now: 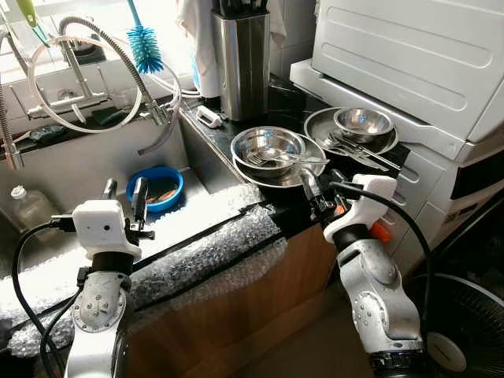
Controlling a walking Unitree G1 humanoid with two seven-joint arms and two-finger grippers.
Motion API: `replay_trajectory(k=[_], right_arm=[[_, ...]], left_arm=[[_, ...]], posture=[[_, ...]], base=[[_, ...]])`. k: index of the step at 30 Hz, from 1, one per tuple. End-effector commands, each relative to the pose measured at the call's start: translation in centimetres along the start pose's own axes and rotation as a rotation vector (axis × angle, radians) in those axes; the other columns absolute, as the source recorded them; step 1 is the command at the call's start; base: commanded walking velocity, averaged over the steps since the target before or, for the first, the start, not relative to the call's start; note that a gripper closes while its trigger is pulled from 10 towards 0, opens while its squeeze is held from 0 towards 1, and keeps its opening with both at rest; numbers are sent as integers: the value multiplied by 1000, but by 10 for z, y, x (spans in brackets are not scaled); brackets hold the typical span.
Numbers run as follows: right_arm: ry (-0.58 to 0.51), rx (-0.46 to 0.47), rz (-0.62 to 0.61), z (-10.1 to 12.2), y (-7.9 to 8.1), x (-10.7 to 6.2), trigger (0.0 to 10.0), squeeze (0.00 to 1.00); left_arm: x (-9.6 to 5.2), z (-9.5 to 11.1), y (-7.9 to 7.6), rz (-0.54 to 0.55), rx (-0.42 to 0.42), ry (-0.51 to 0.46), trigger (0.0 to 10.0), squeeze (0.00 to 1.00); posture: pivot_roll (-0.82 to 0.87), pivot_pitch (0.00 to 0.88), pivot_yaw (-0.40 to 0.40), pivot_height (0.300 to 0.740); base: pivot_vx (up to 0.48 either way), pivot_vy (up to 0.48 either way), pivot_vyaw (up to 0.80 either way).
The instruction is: Kitchen organization
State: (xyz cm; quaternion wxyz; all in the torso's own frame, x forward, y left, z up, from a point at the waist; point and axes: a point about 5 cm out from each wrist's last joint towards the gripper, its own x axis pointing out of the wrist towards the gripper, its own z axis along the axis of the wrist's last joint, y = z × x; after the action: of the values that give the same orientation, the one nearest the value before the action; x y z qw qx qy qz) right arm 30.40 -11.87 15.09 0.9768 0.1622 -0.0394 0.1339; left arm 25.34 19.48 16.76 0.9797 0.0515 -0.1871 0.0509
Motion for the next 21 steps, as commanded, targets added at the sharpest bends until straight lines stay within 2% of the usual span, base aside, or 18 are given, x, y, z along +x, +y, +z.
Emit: replay_trajectory(k=[1, 6, 21], right_arm=[[8, 12, 23, 1, 4, 5, 10000, 0], [1, 18, 50, 3, 11, 11, 10000, 0], [-8, 14, 75, 5, 12, 16, 10000, 0]], left_arm=[[1, 6, 2, 1, 17, -20, 10000, 0], [0, 6, 1, -3, 19, -20, 10000, 0], [0, 6, 2, 2, 23, -17, 10000, 0]], posture=[[-136, 0, 49, 740], [-131, 0, 48, 740], [-126, 0, 46, 740]], base=[[0, 0, 0], [0, 0, 0], [0, 0, 0]])
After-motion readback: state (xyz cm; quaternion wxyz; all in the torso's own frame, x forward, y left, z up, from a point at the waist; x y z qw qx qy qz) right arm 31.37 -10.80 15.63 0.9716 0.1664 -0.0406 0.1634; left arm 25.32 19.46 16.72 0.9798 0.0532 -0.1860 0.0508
